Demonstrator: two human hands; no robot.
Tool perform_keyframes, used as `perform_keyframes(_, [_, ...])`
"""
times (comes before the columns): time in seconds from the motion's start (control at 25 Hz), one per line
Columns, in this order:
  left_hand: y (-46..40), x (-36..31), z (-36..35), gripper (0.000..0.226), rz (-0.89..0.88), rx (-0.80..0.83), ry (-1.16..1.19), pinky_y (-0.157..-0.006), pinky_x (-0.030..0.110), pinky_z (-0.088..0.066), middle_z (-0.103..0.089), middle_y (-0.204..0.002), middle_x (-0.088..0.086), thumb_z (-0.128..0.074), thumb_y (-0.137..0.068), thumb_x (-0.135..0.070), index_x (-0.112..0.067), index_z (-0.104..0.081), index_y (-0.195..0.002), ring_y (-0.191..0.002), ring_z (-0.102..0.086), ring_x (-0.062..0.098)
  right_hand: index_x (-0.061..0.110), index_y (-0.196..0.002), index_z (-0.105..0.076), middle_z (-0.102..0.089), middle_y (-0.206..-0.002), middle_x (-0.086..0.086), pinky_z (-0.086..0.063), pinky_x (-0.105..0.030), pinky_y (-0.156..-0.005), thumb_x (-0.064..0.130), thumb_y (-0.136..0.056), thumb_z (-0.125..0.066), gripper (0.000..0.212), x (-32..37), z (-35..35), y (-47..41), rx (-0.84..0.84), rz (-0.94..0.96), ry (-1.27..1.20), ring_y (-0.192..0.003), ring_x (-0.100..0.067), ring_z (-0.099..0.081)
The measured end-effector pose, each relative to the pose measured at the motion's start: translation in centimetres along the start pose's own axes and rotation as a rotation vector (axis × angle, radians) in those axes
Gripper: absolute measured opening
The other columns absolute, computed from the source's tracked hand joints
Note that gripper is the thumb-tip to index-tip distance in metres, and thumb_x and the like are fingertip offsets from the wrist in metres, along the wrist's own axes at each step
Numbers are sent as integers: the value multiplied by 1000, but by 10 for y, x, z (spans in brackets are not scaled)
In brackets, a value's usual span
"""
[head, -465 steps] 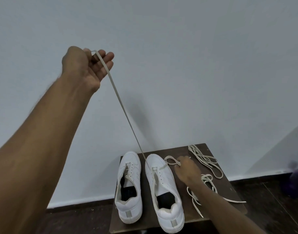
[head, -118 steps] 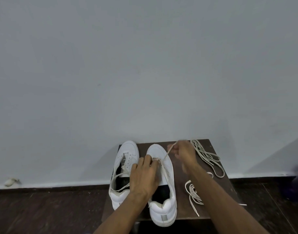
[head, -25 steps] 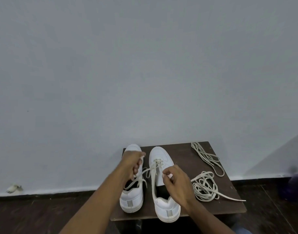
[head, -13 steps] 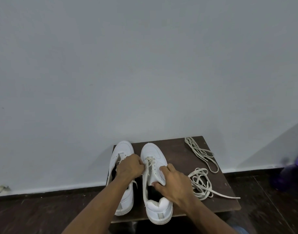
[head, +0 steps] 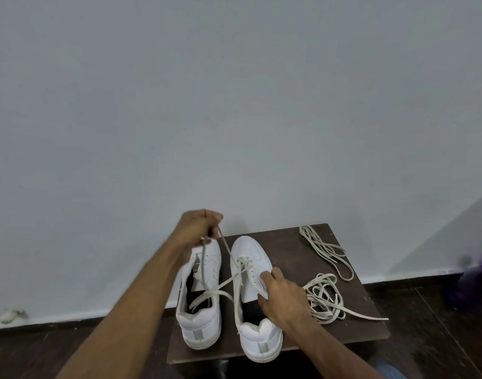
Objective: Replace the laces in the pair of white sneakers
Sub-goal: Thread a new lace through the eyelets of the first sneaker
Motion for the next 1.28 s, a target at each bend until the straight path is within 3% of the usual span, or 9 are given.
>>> perform_keyframes(0.4, [93,-160,75,22,-468,-44,559,-69,23,-57,-72,-79,-2,-45,-96,-6,-13,-65,-101,-69,-67,11,19,-125,-45,-44,-124,-3,-46,-37,-73,29,-95,-48,32,2,3,4,22,-27,24,-98,-30,-63])
perform_keyframes(0.56, [113,-180,95,46,-580,55,790,-79,26,-56,-74,-103,2,-44,-77,6,-11,-62,-115,-99,-70,16,19,-125,-45,-44,-125,-3,-47,-38,-74,29,-95,-47,32,2,3,4,28,-23,41,-98,-31,-63])
perform_keyframes(0.64, [113,-190,111,65,-737,68,805,-81,28,-56,-73,-109,4,-61,-59,10,-10,-59,-120,-107,-68,18,19,-126,-44,-43,-125,-3,-48,-38,-75,29,-96,-47,32,2,2,4,29,-21,40,-99,-31,-63])
perform_keyframes(0.72, [107,-196,133,74,-851,31,761,-85,27,-55,-70,-118,4,-73,-53,10,-9,-56,-123,-112,-66,19,19,-127,-44,-43,-126,-3,-49,-39,-76,30,-96,-47,33,2,1,4,28,-21,39,-99,-30,-63])
perform_keyframes(0.8, [100,-200,152,53,-894,-123,677,-86,25,-55,-71,-115,2,-66,-76,1,-8,-53,-127,-109,-67,17,19,-126,-44,-43,-126,-3,-49,-39,-77,30,-96,-47,33,2,1,3,27,-18,39,-99,-30,-63])
perform_keyframes(0.96, [86,-180,159,15,-828,-605,298,-60,23,-54,-65,-61,-9,-64,-84,-36,-21,-67,-82,-60,-65,9,19,-126,-44,-44,-126,-3,-49,-38,-76,31,-96,-46,33,2,1,3,22,-15,38,-99,-30,-63])
perform_keyframes(1.08, [62,-135,134,51,-635,-784,-262,-61,35,-51,-61,-58,4,-52,-88,-60,-17,-64,-63,-63,-63,30,19,-128,-44,-44,-128,-3,-48,-38,-77,41,-99,-43,37,2,0,3,21,-1,64,-102,-29,-63])
perform_keyframes(1.16, [47,-100,100,56,-512,-682,-651,-70,37,-47,-61,-73,13,-46,-95,-54,-9,-63,-66,-77,-63,35,18,-129,-44,-44,-130,-3,-49,-39,-78,44,-100,-41,39,3,-1,3,21,14,82,-103,-30,-63])
perform_keyframes(1.28, [33,-42,40,31,-341,-203,-466,-63,31,-44,-62,-58,6,-50,-100,-25,-10,-67,-81,-65,-65,31,18,-129,-43,-44,-130,-3,-49,-40,-78,43,-100,-40,39,3,-1,2,23,25,92,-103,-31,-63])
Point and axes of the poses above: each hand's wrist, its own y-axis away from the middle knuckle, its own z-axis out of the back of the hand, x = y × z, the point moved 3 cm from there along -y, towards the middle knuckle
